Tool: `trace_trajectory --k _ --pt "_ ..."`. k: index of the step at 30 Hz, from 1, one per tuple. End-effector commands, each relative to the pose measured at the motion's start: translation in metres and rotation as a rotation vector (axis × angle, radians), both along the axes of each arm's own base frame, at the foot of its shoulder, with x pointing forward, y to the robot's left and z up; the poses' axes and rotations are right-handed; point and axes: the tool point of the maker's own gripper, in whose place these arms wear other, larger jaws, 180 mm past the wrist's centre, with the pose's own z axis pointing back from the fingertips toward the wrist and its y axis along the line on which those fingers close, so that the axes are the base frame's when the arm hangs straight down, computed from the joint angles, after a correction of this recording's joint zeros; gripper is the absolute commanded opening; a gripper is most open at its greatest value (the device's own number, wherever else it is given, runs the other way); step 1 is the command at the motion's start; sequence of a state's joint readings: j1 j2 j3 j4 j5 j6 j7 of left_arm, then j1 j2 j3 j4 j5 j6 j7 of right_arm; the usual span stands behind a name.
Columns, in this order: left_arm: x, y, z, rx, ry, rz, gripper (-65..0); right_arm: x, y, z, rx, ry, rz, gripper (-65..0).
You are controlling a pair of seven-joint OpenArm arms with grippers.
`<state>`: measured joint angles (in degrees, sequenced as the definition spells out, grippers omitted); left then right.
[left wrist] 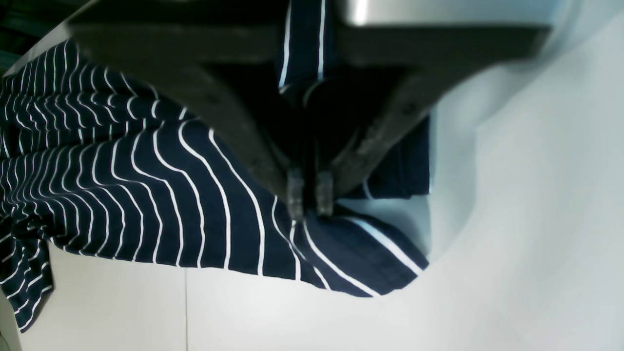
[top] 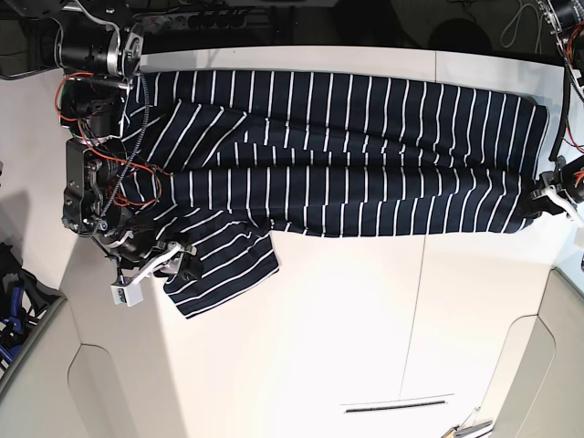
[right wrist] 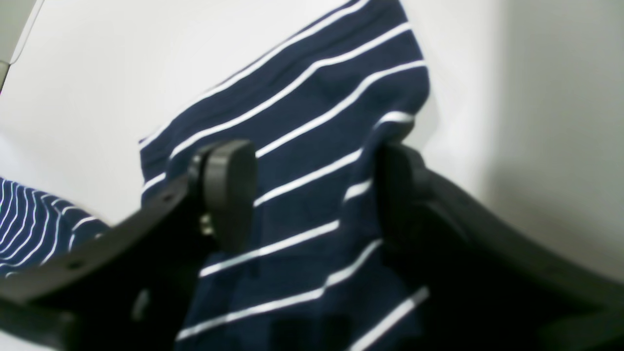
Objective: Fold the T-shirt properly
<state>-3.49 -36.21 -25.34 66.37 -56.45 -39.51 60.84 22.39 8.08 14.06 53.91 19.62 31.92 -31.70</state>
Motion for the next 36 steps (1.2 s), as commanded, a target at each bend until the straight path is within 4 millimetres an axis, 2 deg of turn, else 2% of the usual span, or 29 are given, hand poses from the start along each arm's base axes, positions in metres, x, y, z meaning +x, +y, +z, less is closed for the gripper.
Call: trace_trajectory --k 1,4,6,15,21,29,36 --pt "0.01 0.008 0.02 0.02 -0.059 -0.002 -65.0 0.016 -0.004 0.021 0.006 -0.066 -0.008 -34.1" --pt "0.011 0.008 0.021 0.019 -0.06 -0.001 -65.0 0.014 -0.004 0.019 0.003 -0.053 -0.002 -54.5" --pt "0.01 0.008 0.021 0.019 -0.06 -0.002 -65.0 0.014 -0.003 0.018 0.003 -0.05 -0.001 -64.9" --pt "0.012 0.008 0.026 0.004 -0.073 -0.003 -65.0 0.011 -0.005 0.022 -0.021 -0.029 0.024 -65.0" --pt "0.006 0.004 0.025 -0.002 -0.036 -0.031 -65.0 0.006 -0.003 0.055 -0.026 -0.083 0.059 -65.0" --pt "0.004 -0.012 0.038 -0.014 -0.044 -0.099 -65.0 -0.039 -0.009 0.09 -0.106 -0.188 0.111 -65.0" --pt "-0.021 -0.003 0.047 0.02 -0.069 -0.08 -65.0 -0.089 -0.024 0.1 -0.136 -0.208 0.124 -65.0"
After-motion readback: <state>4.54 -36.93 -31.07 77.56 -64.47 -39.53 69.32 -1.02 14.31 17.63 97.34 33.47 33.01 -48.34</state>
